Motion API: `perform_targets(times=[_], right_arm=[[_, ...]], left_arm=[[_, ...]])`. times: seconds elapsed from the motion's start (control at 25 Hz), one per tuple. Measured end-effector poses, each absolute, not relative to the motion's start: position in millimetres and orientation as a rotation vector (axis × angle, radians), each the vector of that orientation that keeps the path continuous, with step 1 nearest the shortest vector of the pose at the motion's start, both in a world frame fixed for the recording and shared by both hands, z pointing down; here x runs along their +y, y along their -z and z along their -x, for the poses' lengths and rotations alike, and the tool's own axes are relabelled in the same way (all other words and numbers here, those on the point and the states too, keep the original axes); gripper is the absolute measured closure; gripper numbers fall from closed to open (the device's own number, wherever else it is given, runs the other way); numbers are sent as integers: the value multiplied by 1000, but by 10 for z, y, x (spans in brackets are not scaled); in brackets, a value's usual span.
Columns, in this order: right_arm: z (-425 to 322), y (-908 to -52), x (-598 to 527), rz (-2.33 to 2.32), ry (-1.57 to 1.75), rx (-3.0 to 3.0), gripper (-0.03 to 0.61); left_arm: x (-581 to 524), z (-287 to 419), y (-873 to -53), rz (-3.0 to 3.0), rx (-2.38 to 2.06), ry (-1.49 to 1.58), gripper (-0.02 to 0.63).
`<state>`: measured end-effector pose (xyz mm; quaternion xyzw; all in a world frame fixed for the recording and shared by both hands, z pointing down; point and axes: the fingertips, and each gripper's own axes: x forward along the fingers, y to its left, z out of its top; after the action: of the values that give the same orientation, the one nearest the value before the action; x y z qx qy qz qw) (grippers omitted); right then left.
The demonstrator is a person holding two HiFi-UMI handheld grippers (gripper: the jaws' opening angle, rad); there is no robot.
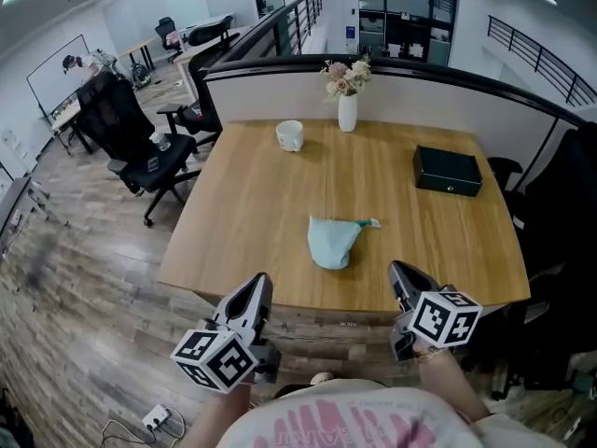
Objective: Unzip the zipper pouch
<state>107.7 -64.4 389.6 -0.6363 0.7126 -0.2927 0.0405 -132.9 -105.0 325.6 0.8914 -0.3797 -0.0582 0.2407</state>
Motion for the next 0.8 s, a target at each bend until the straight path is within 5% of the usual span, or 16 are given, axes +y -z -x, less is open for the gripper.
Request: perform_targets(times=[0.8], right_arm=[[-1437, -4848, -1284, 2031, 1250, 2071, 581]], left_arm=[[-2163, 656, -4645, -2245, -901, -187, 611]])
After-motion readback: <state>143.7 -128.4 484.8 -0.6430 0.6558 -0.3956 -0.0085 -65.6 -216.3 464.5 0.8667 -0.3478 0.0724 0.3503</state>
